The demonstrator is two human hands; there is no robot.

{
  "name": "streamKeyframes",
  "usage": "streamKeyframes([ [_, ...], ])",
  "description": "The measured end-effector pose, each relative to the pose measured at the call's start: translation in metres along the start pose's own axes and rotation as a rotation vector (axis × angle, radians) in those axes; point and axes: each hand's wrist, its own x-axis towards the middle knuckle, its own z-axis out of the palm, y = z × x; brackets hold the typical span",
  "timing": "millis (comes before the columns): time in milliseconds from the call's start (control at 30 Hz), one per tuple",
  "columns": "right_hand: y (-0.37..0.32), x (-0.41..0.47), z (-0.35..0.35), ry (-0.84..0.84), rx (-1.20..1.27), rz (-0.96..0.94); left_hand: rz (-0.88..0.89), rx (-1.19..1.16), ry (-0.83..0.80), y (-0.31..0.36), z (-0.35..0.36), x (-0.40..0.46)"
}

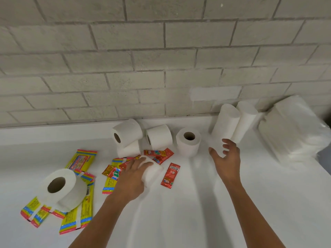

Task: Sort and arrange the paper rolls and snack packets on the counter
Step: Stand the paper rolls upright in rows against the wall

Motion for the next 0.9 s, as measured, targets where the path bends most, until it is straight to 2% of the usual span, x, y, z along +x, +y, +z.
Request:
streamKeyframes([
  [67, 0.000, -0.011, 0.005, -0.036, -0.016, -0.001, 0.004, 0.075, -0.040, -0.003, 0.005, -0.001],
  [167, 0.001, -0.025, 0.009, -0.091, -0.041, 0.000, -0.004, 0.159, -0.015, -0.002, 0.008, 0.001],
  [333, 0.004, -0.049, 0.008, -0.166, -0.058, 0.018, 0.051, 0.170, 0.130, -0.002, 0.011, 0.006],
  [533, 0.015, -0.063, -0.005, -0.348, -0.137, 0.127, 0.078, 0.066, 0.349, -0.001, 0.013, 0.005],
  [633, 0.018, -0.062, -0.011, -0.383, -0.163, 0.143, 0.051, -0.085, 0.425, 0.008, 0.010, 0.003],
  [700, 0.014, -0.061, -0.012, -0.399, -0.140, 0.141, 0.024, -0.254, 0.409, 0.018, 0.004, 0.001],
  [900, -0.007, -0.054, -0.018, -0.533, -0.069, 0.051, 0.095, -0.732, 0.166, 0.059, -0.017, -0.004],
])
